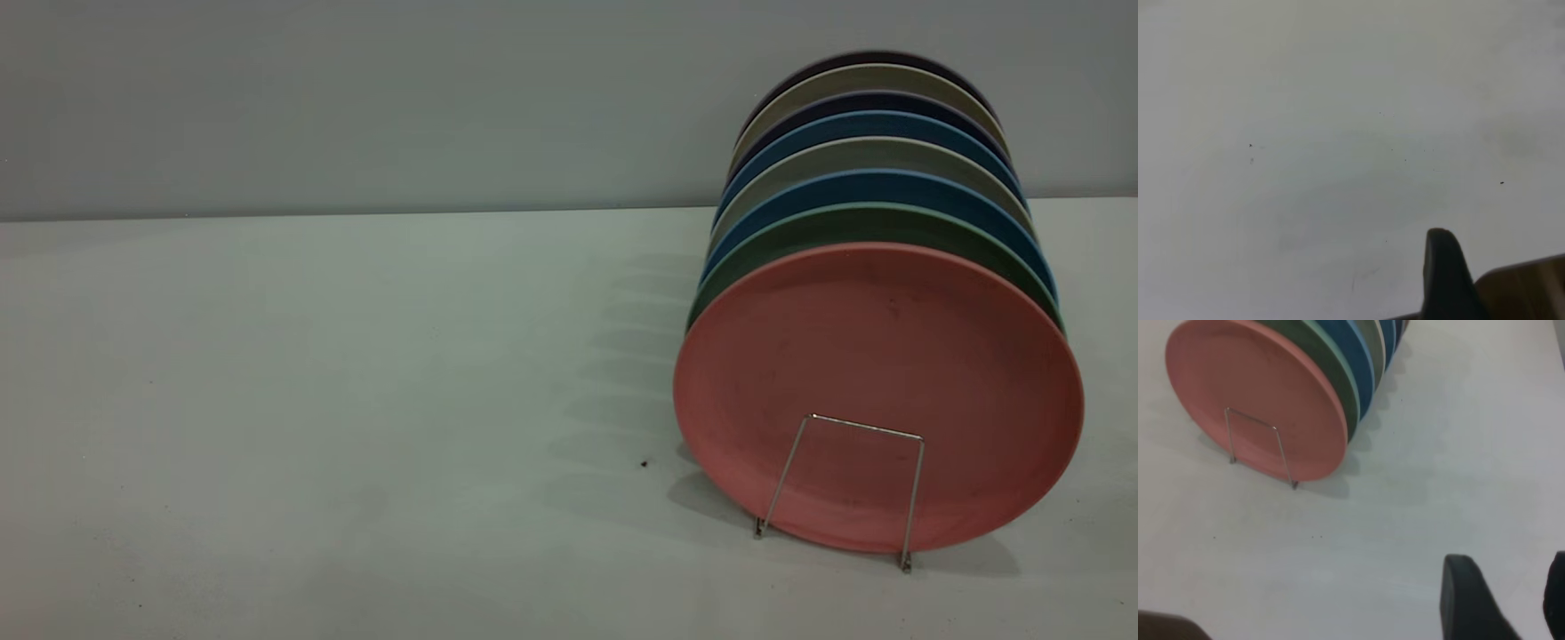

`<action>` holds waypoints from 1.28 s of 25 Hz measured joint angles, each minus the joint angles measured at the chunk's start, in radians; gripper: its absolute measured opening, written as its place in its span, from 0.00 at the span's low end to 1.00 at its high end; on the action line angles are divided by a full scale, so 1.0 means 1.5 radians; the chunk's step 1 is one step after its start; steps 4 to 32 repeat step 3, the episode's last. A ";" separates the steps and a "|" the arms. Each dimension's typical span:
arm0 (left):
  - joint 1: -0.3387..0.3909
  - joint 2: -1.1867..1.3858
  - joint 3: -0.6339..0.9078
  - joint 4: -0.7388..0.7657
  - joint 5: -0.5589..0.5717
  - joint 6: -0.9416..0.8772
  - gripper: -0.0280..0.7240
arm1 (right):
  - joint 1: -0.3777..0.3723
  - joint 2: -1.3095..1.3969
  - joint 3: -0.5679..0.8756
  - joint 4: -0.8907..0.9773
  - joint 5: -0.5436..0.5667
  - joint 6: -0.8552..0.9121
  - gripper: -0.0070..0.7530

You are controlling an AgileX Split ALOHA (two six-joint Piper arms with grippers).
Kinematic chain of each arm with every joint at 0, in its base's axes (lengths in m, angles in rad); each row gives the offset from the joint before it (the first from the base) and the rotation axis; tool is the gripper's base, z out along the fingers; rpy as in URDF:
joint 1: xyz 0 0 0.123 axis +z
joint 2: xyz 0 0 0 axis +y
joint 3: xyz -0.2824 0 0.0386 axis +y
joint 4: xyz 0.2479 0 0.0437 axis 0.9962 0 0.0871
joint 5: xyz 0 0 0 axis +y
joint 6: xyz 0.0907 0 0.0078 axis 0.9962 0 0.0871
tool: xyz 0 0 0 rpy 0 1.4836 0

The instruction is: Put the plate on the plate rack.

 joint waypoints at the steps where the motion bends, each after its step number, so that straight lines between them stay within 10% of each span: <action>1: 0.000 0.000 0.000 0.000 0.000 0.000 0.64 | 0.000 0.000 0.000 0.001 0.000 0.000 0.40; 32: 0.000 0.000 0.000 0.000 0.000 0.000 0.64 | 0.000 0.000 0.000 0.001 0.000 0.000 0.40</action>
